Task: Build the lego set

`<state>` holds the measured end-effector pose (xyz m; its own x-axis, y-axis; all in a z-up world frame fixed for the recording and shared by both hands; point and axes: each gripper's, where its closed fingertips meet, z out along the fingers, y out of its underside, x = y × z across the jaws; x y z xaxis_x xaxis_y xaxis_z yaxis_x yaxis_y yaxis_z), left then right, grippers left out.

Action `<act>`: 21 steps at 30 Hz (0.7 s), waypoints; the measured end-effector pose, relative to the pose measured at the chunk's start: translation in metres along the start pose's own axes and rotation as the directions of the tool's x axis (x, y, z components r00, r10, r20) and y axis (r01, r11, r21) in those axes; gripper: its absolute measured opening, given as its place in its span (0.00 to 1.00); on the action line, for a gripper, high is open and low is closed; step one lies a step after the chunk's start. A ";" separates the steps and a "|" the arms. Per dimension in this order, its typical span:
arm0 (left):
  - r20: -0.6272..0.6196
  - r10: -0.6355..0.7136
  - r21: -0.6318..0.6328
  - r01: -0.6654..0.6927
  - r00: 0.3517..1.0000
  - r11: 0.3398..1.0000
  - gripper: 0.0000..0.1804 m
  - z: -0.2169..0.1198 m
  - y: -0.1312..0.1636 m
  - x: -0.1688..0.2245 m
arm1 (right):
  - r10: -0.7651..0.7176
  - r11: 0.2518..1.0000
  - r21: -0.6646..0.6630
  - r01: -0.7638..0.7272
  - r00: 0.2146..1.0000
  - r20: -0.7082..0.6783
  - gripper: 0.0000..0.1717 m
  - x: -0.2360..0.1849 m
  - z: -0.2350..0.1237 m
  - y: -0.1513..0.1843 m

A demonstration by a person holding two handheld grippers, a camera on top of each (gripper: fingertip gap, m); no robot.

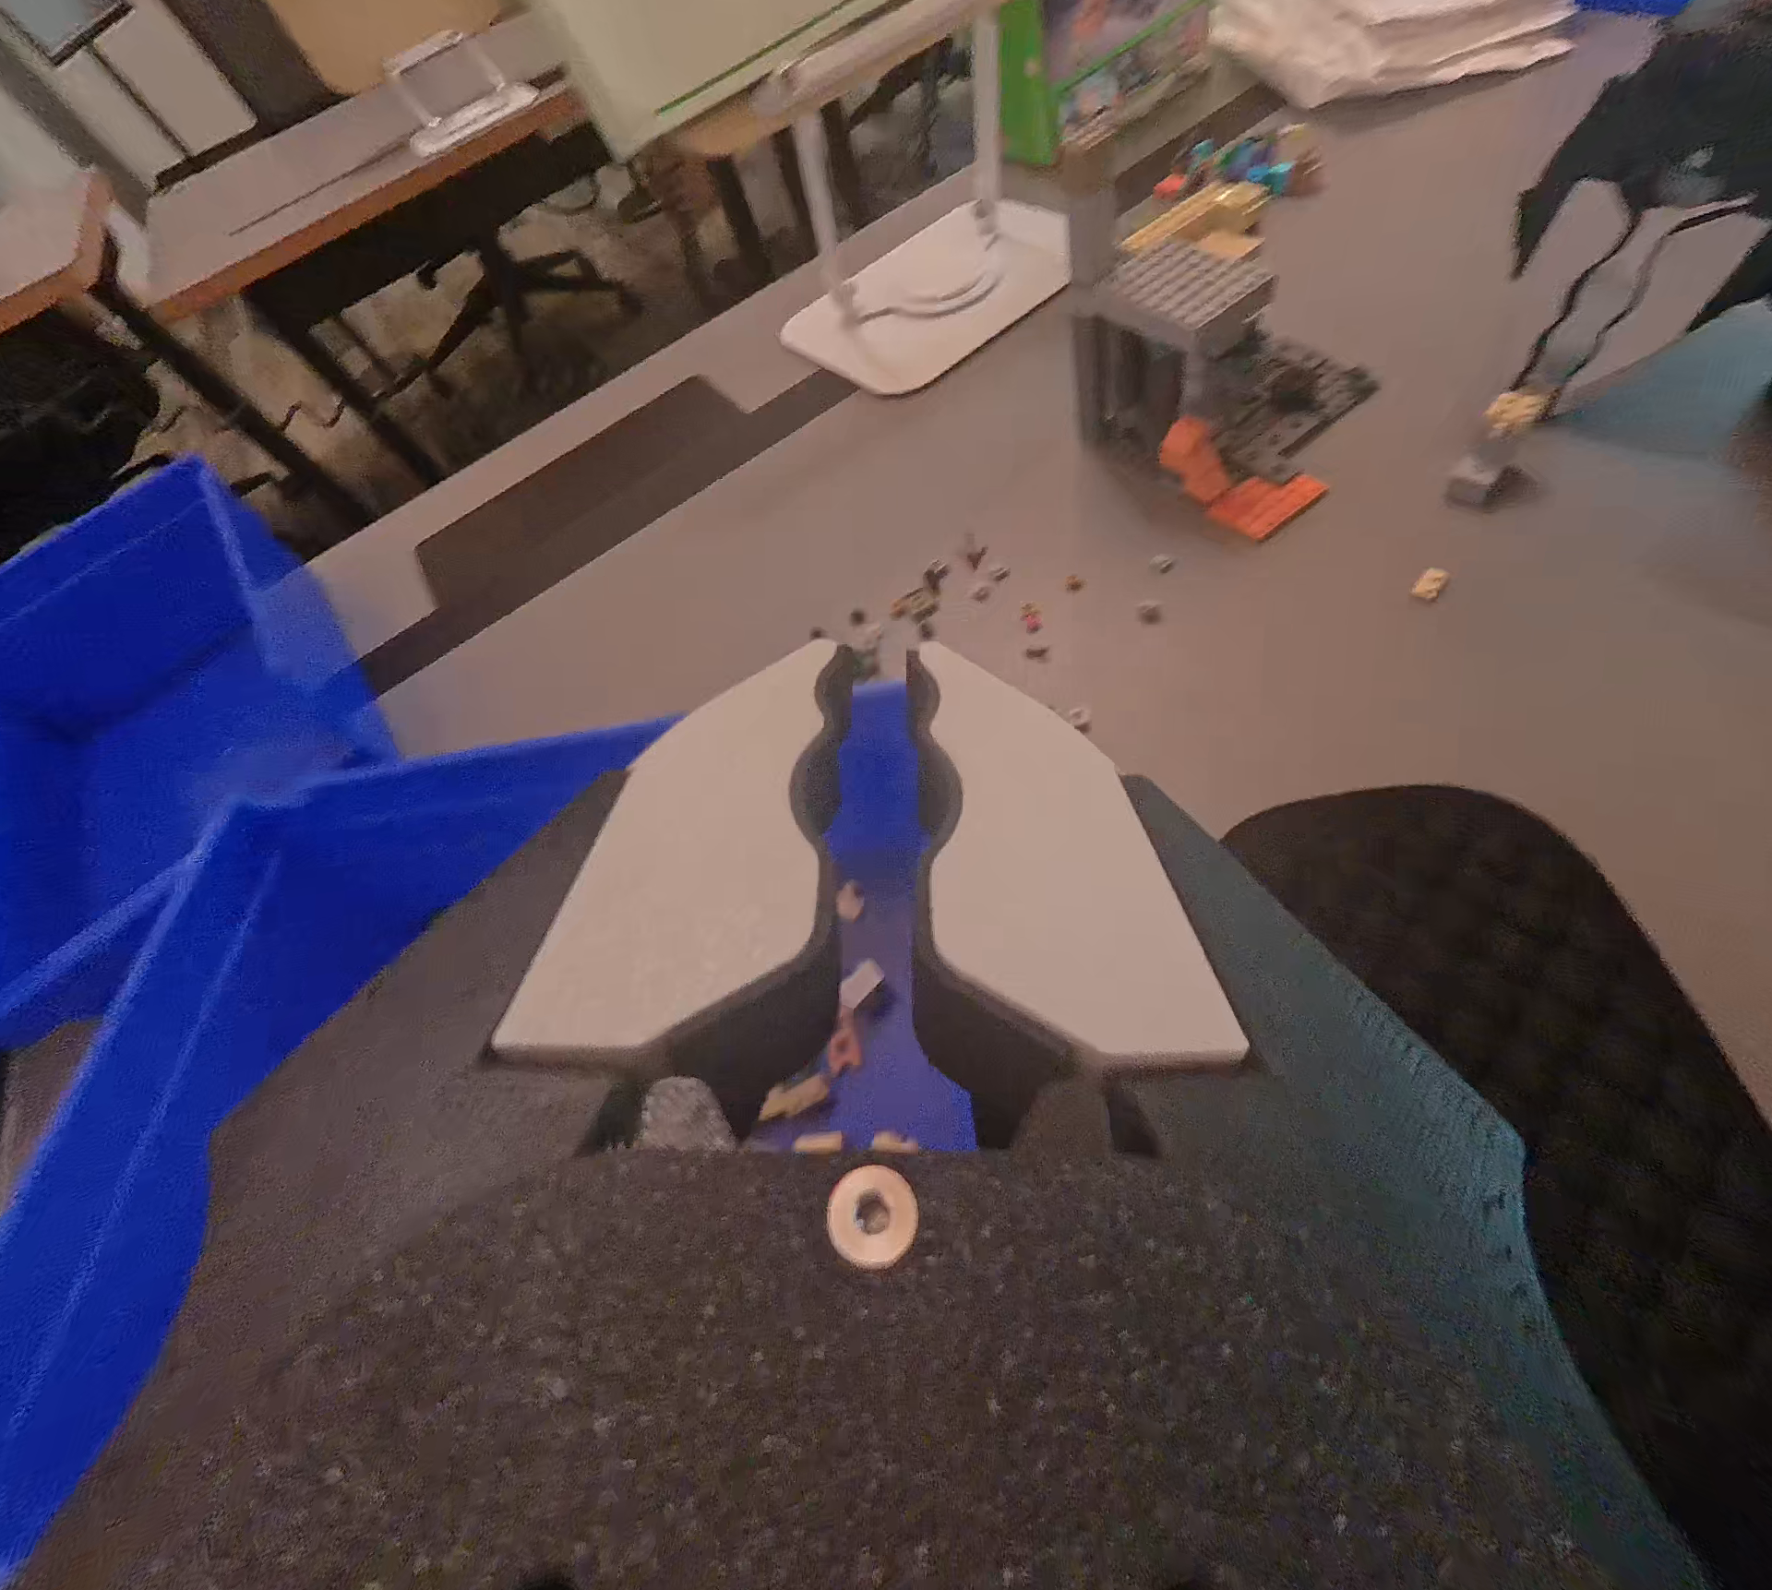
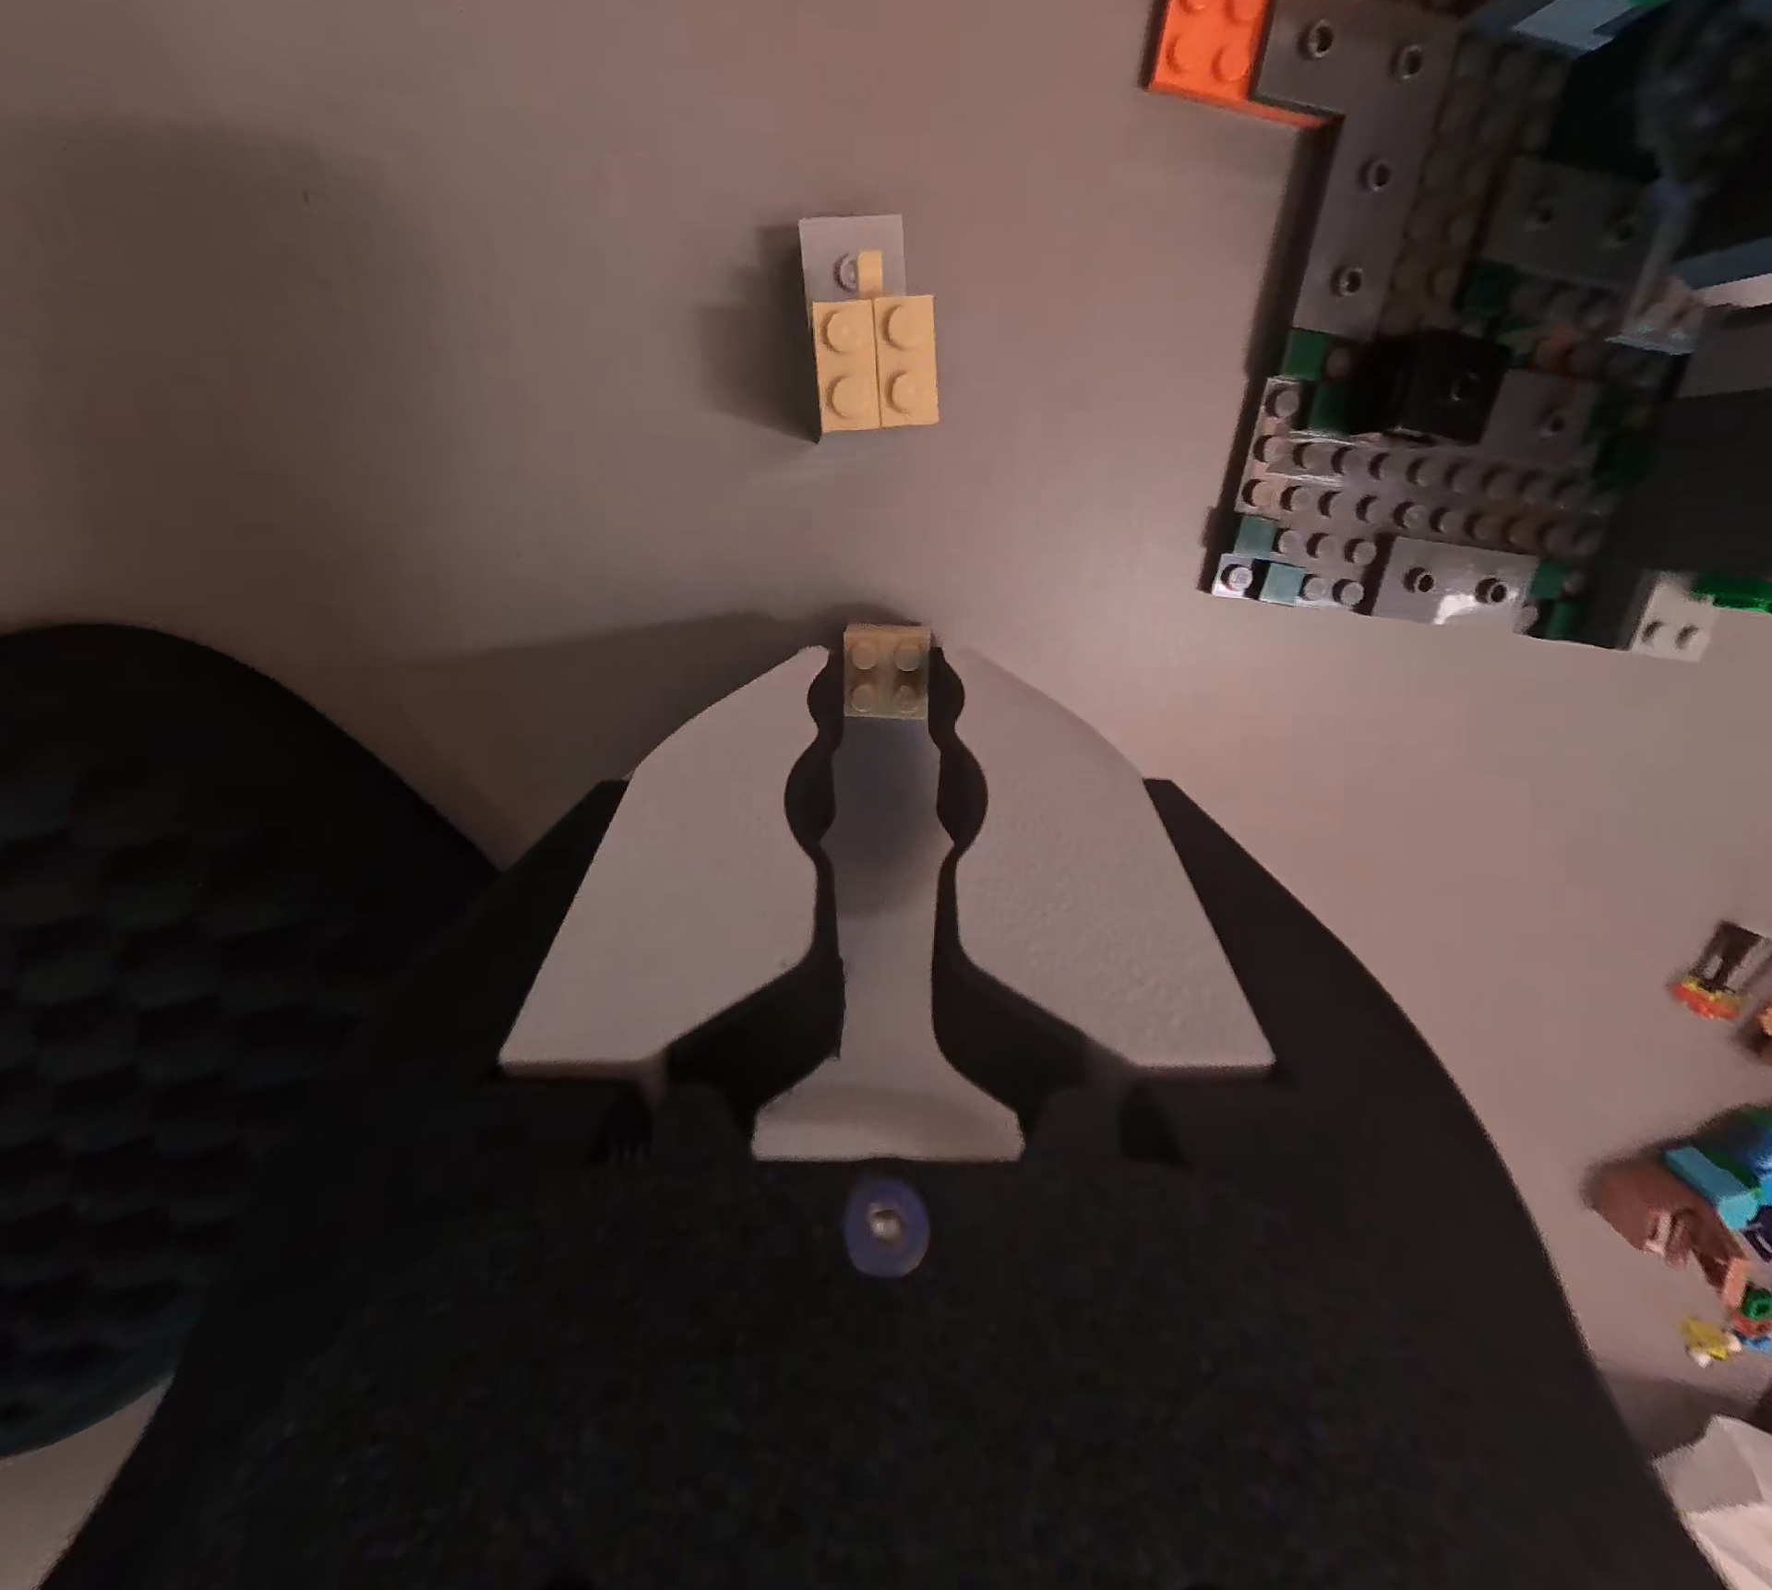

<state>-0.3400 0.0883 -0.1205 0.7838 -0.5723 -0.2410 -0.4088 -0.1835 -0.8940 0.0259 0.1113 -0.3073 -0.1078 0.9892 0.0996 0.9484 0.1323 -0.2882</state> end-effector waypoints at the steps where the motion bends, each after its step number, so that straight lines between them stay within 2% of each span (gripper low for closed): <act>1: 0.021 -0.001 -0.024 0.002 1.000 1.000 0.06 -0.004 0.004 -0.009 | -0.002 1.000 -0.002 0.002 1.000 0.005 0.09 0.000 0.000 0.000; 6: 0.075 -0.011 -0.167 0.023 0.997 0.986 0.06 -0.012 0.031 -0.045 | -0.015 1.000 -0.014 0.015 1.000 0.005 0.10 0.001 0.000 0.000; 9: 0.046 -0.026 -0.257 0.037 0.999 0.966 0.08 -0.007 0.050 -0.056 | -0.018 1.000 -0.025 0.017 1.000 -0.019 0.15 0.003 -0.001 0.001; 14: -0.129 -0.006 -0.437 -0.052 0.992 0.898 0.09 0.015 0.089 -0.045 | 0.065 0.996 0.067 -0.062 0.997 -0.038 0.20 0.006 -0.017 -0.008; 21: -0.398 0.000 -0.583 -0.253 0.917 0.772 0.10 0.053 0.132 -0.012 | 0.192 0.959 0.224 -0.171 0.979 -0.075 0.19 0.008 -0.046 -0.019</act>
<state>-0.3790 0.1131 -0.2557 0.5328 -0.8433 -0.0702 -0.7863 -0.4628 -0.4093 0.0206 0.1139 -0.2571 0.0989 0.9885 0.1140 0.8613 -0.0277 -0.5073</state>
